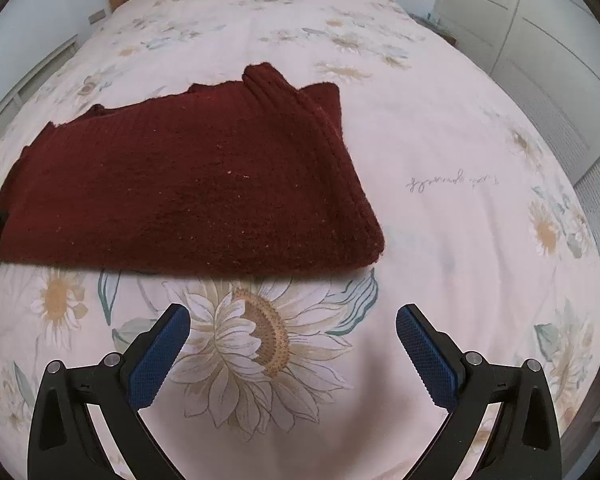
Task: Fold small clothes
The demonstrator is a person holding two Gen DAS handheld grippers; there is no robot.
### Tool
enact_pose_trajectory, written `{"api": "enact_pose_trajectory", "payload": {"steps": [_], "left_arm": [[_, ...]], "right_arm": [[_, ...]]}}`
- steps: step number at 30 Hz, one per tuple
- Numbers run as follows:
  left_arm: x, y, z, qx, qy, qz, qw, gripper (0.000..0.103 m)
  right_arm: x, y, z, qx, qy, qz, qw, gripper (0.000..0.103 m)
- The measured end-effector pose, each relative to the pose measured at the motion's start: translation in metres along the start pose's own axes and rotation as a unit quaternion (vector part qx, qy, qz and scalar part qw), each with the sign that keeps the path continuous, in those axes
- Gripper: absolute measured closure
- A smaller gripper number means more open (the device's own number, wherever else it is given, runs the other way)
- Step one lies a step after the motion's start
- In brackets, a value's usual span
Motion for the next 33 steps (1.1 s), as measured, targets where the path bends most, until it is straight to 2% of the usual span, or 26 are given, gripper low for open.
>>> {"api": "enact_pose_trajectory", "payload": {"steps": [10, 11, 13, 14, 15, 18, 19, 23, 26, 30, 33], "left_arm": [[0.0, -0.011, 0.014, -0.036, -0.014, -0.018, 0.9991, 0.002], [0.001, -0.013, 0.015, -0.038, -0.017, -0.02, 0.9989, 0.006], [0.003, -0.016, 0.021, -0.054, -0.024, -0.026, 0.9979, 0.024], [0.004, -0.018, 0.025, -0.066, -0.024, -0.03, 0.997, 0.039], [0.005, -0.019, 0.029, -0.073, -0.023, -0.035, 0.9965, 0.044], [0.005, -0.018, 0.038, -0.085, -0.035, -0.044, 0.9947, 0.066], [0.006, -0.018, 0.041, -0.096, -0.033, -0.048, 0.9937, 0.077], [0.01, -0.011, 0.052, -0.083, -0.043, -0.05, 0.9944, 0.082], [0.014, 0.002, 0.059, -0.082, -0.028, -0.048, 0.9951, 0.083], [0.024, 0.027, 0.085, -0.098, -0.029, -0.034, 0.9942, 0.083], [0.035, 0.046, 0.122, -0.126, -0.045, -0.03, 0.9906, 0.083]], "right_arm": [[0.005, -0.001, -0.005, 0.009, -0.008, 0.004, 1.0, 0.0], [0.005, -0.002, -0.005, 0.009, -0.007, 0.004, 1.0, 0.0], [0.003, -0.001, -0.004, 0.011, -0.009, 0.004, 1.0, 0.0], [0.002, -0.001, -0.003, 0.013, -0.011, 0.004, 1.0, 0.0], [0.002, -0.001, -0.003, 0.013, -0.012, 0.004, 1.0, 0.0], [0.0, -0.001, 0.003, 0.018, -0.022, 0.005, 1.0, 0.0], [-0.001, -0.001, 0.004, 0.019, -0.025, 0.005, 1.0, 0.0], [-0.001, 0.005, 0.011, 0.024, -0.035, 0.011, 0.999, 0.0], [0.0, 0.011, 0.018, 0.026, -0.042, 0.02, 0.999, 0.0], [0.003, 0.019, 0.031, 0.032, -0.06, 0.031, 0.997, 0.0], [0.006, 0.024, 0.043, 0.037, -0.075, 0.039, 0.996, 0.0]]}}
Point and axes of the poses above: each gripper's, at about its wrist camera, not at the fingertips, and y roughly against the way its jaws point, z to its right, x to its top, the point moved 6 cm from there along -y, roughly the way its jaws point, and after that the axes turned 5 degrees about -x, right-handed, at the moved point
